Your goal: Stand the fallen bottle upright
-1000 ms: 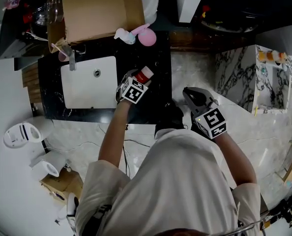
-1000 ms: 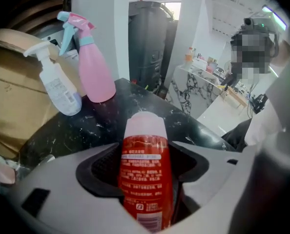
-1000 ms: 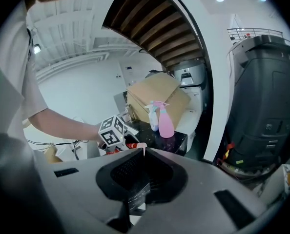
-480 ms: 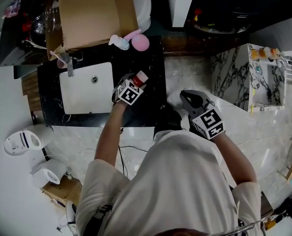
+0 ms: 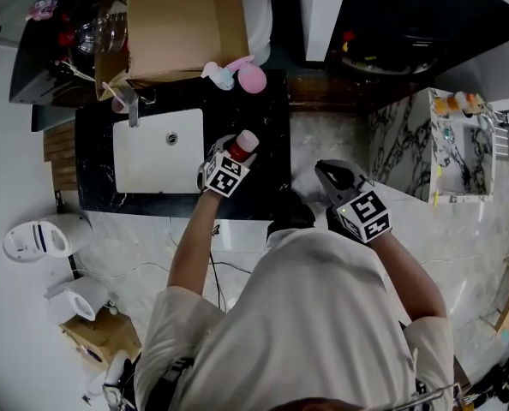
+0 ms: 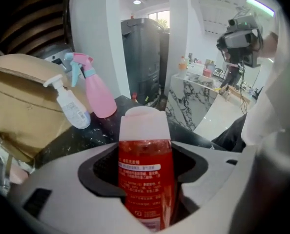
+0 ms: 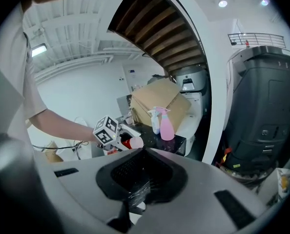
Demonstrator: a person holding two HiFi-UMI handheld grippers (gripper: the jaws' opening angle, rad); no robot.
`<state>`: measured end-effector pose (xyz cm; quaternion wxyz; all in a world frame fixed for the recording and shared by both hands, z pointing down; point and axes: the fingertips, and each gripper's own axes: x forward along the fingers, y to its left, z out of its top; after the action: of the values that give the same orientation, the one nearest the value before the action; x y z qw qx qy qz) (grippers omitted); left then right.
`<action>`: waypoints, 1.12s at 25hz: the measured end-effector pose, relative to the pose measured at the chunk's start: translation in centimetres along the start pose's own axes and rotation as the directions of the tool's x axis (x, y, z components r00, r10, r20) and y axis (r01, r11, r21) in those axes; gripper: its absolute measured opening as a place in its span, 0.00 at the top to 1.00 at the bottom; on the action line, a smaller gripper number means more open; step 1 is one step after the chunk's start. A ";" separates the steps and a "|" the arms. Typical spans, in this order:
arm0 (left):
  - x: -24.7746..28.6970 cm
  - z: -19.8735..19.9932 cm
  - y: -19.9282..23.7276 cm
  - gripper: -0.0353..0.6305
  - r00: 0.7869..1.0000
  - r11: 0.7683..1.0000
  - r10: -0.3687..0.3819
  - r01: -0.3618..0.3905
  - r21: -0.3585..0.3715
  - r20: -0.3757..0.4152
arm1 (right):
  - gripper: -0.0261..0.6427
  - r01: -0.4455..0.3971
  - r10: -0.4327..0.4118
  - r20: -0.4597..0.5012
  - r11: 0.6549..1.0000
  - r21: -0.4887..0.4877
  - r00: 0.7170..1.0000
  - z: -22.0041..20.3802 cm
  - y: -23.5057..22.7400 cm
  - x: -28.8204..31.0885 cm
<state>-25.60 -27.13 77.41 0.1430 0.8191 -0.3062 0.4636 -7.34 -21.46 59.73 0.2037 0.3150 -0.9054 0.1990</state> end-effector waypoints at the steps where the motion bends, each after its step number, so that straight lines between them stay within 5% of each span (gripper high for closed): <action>1: -0.7 0.3 0.2 0.51 1.000 1.000 0.017 -0.017 -0.014 0.023 | 0.91 -0.005 0.005 0.003 1.000 -0.005 1.000 0.1 0.2 -0.1; 10: -5.4 0.5 1.4 0.51 0.979 0.984 0.148 -0.132 -0.117 0.142 | 0.91 -0.043 0.044 0.021 0.998 -0.051 0.999 0.9 2.0 -0.7; 22: -10.3 0.8 3.8 0.51 0.936 0.938 0.262 -0.189 -0.290 0.235 | 0.91 -0.078 0.081 0.027 0.991 -0.105 0.996 2.4 4.1 0.0; 28: -10.9 0.6 5.1 0.51 0.918 0.922 0.308 -0.224 -0.316 0.248 | 0.91 -0.078 0.081 0.022 0.990 -0.118 0.997 2.6 4.5 0.6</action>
<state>-32.64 -27.36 67.63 0.1459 0.8002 -0.4961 0.3039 -11.32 -19.75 56.75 0.2016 0.2690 -0.9299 0.1495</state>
